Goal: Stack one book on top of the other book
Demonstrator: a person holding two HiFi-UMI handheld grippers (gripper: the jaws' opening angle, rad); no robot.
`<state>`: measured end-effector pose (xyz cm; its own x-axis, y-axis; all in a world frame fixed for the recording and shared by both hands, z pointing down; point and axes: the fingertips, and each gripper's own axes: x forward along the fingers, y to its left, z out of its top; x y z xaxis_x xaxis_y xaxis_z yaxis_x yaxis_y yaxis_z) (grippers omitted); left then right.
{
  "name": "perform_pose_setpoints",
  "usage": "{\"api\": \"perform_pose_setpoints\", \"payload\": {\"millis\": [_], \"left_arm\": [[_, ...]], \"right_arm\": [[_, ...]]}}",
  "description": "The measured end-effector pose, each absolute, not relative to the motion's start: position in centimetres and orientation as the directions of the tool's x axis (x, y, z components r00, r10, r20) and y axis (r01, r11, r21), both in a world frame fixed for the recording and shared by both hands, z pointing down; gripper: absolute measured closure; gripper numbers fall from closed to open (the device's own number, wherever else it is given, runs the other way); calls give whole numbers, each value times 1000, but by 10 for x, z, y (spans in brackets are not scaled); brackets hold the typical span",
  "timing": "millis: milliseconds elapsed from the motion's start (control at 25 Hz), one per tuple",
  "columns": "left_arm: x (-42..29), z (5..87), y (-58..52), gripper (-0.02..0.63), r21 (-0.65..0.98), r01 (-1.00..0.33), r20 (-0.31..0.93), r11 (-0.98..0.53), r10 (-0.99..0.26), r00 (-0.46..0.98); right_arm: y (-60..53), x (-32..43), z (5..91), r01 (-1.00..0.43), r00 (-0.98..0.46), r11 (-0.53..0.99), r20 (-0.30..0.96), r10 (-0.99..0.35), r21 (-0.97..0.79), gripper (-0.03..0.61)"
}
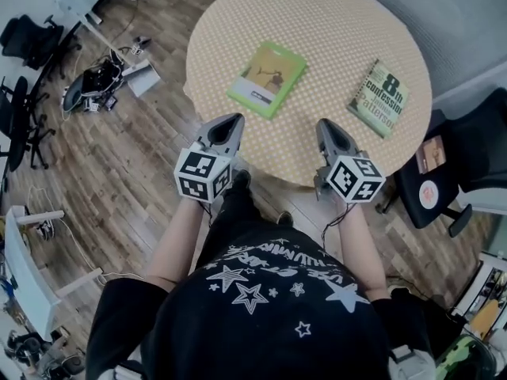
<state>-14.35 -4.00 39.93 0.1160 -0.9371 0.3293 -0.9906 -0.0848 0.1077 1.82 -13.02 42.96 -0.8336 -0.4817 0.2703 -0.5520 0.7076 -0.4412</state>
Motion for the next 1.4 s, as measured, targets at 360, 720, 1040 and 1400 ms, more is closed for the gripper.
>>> {"api": "perform_pose_setpoints", "payload": {"millis": [360, 720, 1040, 1400], "left_arm": [[-210, 409, -93, 603, 129, -980, 345, -148, -920, 185], [-248, 439, -133, 602, 209, -946, 419, -248, -851, 316], [-259, 473, -155, 601, 236, -907, 491, -348, -763, 420], [-263, 514, -166, 439, 314, -890, 580, -332, -674, 456]], "right_arm": [[-173, -31, 445, -652, -755, 597, 330, -567, -467, 545], [-196, -66, 473, -729, -679, 497, 404, -613, -471, 545], [-199, -78, 497, -774, -621, 408, 457, -636, -484, 543], [-194, -88, 524, -779, -610, 344, 508, -609, -523, 494]]}}
